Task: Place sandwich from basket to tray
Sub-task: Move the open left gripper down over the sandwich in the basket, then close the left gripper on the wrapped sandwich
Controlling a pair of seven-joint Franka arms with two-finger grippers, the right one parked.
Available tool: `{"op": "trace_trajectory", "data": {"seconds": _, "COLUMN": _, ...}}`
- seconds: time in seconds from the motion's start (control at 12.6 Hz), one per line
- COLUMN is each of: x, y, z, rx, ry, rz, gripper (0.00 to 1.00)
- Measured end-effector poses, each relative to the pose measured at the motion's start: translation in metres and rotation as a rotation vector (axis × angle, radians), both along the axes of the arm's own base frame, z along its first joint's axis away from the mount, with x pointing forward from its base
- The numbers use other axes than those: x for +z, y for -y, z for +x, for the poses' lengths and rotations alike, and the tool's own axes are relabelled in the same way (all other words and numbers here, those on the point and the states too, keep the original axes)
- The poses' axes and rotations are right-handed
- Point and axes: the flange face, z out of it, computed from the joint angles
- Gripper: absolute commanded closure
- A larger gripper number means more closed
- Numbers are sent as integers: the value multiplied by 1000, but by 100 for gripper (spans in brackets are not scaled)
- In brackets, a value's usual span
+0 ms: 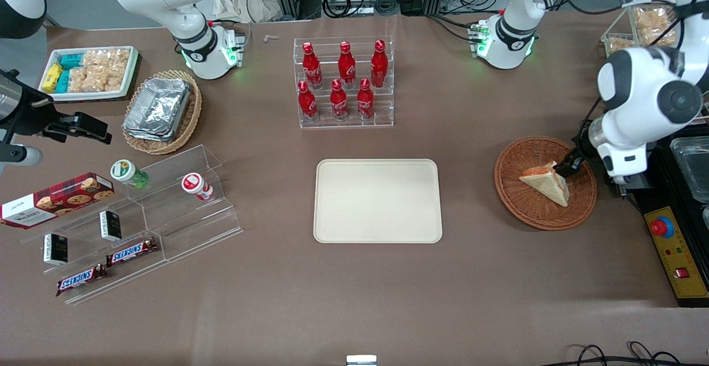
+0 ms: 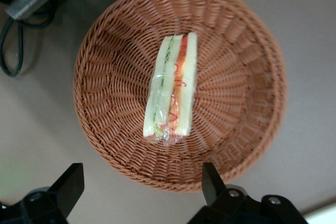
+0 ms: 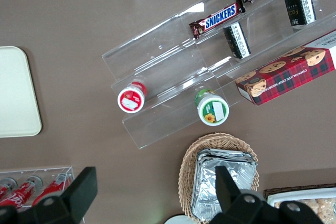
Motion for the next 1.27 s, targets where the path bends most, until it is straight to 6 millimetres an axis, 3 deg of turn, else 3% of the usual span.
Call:
{"op": "trace_trajectory", "data": {"seconds": 1.03, "x": -92, "y": -13, "z": 15, "rx": 49, "ry": -17, "rz": 18, "gripper": 2}}
{"op": "trace_trajectory", "data": {"seconds": 1.11, "x": -101, "y": -14, "z": 15, "rx": 48, "ry": -18, "rz": 19, "gripper": 16}}
{"op": "trace_trajectory", "data": {"seconds": 1.27, "x": -118, "y": -14, "z": 15, "rx": 48, "ry": -26, "rz": 21, "gripper": 70}}
